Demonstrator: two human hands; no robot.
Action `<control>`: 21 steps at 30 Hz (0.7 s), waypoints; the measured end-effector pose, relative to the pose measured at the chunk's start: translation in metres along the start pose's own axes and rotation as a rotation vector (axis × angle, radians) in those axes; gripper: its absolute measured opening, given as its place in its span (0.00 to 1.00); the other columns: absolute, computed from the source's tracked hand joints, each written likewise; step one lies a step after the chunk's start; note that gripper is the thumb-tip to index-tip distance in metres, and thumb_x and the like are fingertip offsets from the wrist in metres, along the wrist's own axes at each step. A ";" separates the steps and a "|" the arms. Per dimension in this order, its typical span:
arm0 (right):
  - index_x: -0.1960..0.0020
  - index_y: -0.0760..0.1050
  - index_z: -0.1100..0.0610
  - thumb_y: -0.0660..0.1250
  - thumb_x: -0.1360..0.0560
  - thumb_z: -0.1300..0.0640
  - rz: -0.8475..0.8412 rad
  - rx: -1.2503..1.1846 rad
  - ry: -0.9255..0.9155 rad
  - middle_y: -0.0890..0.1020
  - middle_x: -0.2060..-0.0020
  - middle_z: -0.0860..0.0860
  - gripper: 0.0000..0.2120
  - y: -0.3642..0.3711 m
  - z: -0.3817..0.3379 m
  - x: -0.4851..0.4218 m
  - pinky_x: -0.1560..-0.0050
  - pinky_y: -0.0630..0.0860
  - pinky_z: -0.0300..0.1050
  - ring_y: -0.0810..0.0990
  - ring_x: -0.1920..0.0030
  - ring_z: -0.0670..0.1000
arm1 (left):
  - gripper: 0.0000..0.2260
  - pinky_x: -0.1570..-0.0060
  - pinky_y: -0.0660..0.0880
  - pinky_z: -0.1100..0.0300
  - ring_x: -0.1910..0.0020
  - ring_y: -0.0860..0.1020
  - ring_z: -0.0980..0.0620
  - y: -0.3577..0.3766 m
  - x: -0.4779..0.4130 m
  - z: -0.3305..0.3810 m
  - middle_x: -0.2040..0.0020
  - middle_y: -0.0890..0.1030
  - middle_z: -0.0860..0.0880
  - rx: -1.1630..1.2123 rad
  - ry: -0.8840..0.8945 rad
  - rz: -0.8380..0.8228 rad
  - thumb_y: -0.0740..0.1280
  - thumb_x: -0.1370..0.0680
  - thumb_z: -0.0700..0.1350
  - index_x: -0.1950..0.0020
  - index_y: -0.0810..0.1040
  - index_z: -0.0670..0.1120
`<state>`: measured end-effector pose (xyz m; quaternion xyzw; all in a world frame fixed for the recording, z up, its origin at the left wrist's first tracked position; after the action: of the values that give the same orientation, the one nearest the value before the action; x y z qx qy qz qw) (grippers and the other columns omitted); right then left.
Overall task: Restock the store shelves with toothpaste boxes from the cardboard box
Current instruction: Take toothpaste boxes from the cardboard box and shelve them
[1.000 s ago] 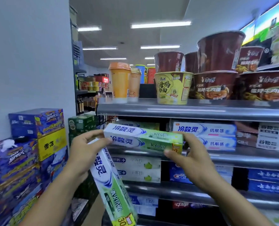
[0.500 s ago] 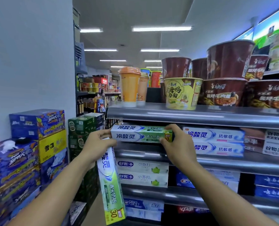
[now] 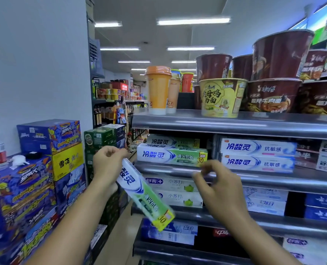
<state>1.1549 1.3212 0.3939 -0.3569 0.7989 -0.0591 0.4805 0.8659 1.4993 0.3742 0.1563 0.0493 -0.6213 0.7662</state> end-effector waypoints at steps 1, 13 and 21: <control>0.51 0.75 0.40 0.67 0.29 0.31 -0.080 -0.076 0.047 0.82 0.56 0.38 0.15 0.007 0.004 0.013 0.65 0.72 0.38 0.78 0.65 0.42 | 0.12 0.70 0.72 0.55 0.71 0.74 0.48 -0.003 0.002 -0.002 0.69 0.73 0.49 0.078 -0.022 0.038 0.74 0.29 0.40 0.63 0.71 0.45; 0.47 0.79 0.43 0.84 0.39 0.48 0.109 -0.564 0.277 0.85 0.55 0.40 0.23 -0.001 0.027 0.018 0.64 0.79 0.35 0.83 0.64 0.46 | 0.11 0.70 0.76 0.62 0.65 0.81 0.54 0.024 0.026 0.003 0.65 0.82 0.52 0.389 0.037 0.063 0.74 0.24 0.53 0.59 0.80 0.47; 0.47 0.77 0.40 0.81 0.31 0.51 0.228 -0.450 0.164 0.83 0.60 0.35 0.18 -0.020 0.025 -0.028 0.62 0.77 0.29 0.82 0.60 0.40 | 0.19 0.51 0.81 0.64 0.48 0.86 0.56 0.044 0.018 0.017 0.48 0.88 0.55 0.270 0.218 -0.114 0.73 0.23 0.37 0.35 0.83 0.53</control>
<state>1.1934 1.3298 0.4100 -0.3567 0.8633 0.1458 0.3260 0.9105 1.4854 0.3934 0.3211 0.0568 -0.6443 0.6918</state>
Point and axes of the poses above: each hand's wrist, its own x-axis away from the middle knuckle, its own y-axis out of the palm, z = x × y, the point moved 9 cm from there along -x, towards the middle knuckle
